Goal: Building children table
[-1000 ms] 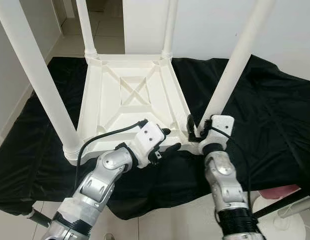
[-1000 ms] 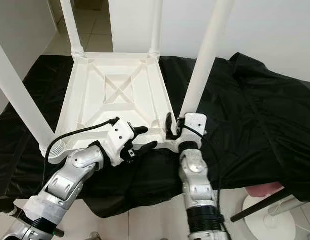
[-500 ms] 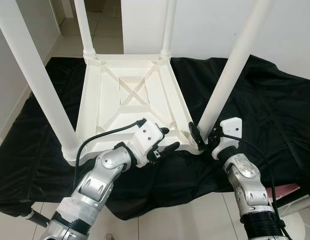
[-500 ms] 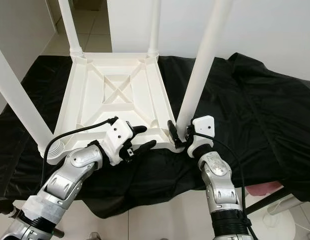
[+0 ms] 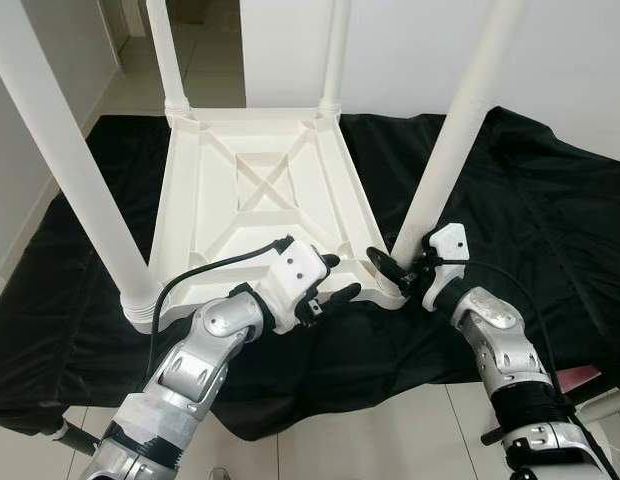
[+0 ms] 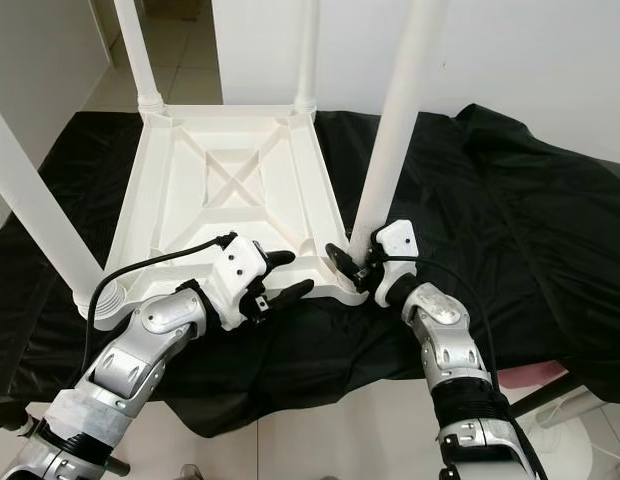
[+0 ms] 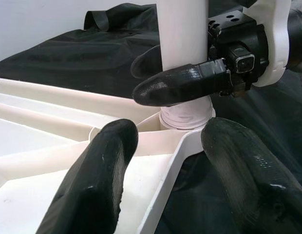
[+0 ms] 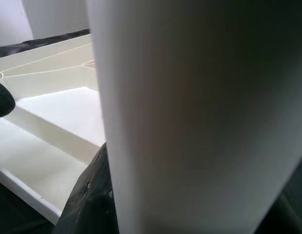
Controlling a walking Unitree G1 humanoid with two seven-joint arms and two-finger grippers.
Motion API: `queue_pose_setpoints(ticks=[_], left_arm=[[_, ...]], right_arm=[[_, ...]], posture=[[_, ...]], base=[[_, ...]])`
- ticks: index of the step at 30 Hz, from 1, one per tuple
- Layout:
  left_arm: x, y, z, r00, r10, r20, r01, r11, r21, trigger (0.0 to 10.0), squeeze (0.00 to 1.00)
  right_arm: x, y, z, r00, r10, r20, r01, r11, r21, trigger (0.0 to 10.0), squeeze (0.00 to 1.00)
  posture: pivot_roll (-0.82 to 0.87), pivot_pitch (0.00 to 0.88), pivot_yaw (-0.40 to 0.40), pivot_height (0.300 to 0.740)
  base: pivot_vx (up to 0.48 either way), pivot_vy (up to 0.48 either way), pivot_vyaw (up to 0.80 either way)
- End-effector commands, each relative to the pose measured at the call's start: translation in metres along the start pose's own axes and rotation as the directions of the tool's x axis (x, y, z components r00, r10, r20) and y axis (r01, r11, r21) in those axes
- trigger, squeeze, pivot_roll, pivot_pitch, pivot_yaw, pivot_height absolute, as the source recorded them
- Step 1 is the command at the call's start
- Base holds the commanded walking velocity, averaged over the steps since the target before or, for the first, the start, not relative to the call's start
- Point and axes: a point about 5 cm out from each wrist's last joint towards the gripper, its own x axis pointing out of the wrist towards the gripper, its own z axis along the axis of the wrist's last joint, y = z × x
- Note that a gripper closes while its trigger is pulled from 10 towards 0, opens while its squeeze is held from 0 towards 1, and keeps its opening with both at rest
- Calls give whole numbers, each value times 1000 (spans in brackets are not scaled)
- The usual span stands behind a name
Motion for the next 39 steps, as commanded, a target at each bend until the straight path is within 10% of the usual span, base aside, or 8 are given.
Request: queue_pose_setpoints(ticks=[1, 5, 6, 21, 31, 39], left_arm=[[1, -2, 3, 999, -49, 4, 49, 999, 4, 10000, 0], [0, -2, 2, 999, -41, 1, 41, 999, 3, 10000, 0], [0, -2, 2, 999, -38, 1, 38, 999, 2, 10000, 0], [0, -3, 1, 999, -34, 2, 34, 999, -8, 10000, 0], [-2, -3, -1, 1000, -24, -3, 24, 1000, -16, 10000, 0], [-2, -7, -2, 999, -32, -7, 32, 999, -21, 10000, 0]], right_arm=[[0, 3, -6, 999, 42, -33, -42, 999, 2, 0, 0], [-1, 1, -8, 999, 42, -32, -42, 999, 11, 0, 0], [-3, 0, -8, 999, 24, -25, -23, 1000, 19, 10000, 0], [-12, -1, -11, 982, -187, -26, 188, 982, 28, 10000, 0], [1, 38, -20, 846, -529, -59, 532, 833, 153, 10000, 0], [11, 37, -2, 828, -561, 2, 553, 818, 159, 10000, 51]], posture=[[-24, 55, -33, 740], [-30, 60, -37, 740], [-38, 64, -42, 740], [-55, 78, -50, 740], [-42, 88, -54, 740], [-44, 94, -54, 740]], base=[[0, 0, 0], [0, 0, 0], [0, 0, 0], [0, 0, 0], [0, 0, 0], [0, 0, 0]])
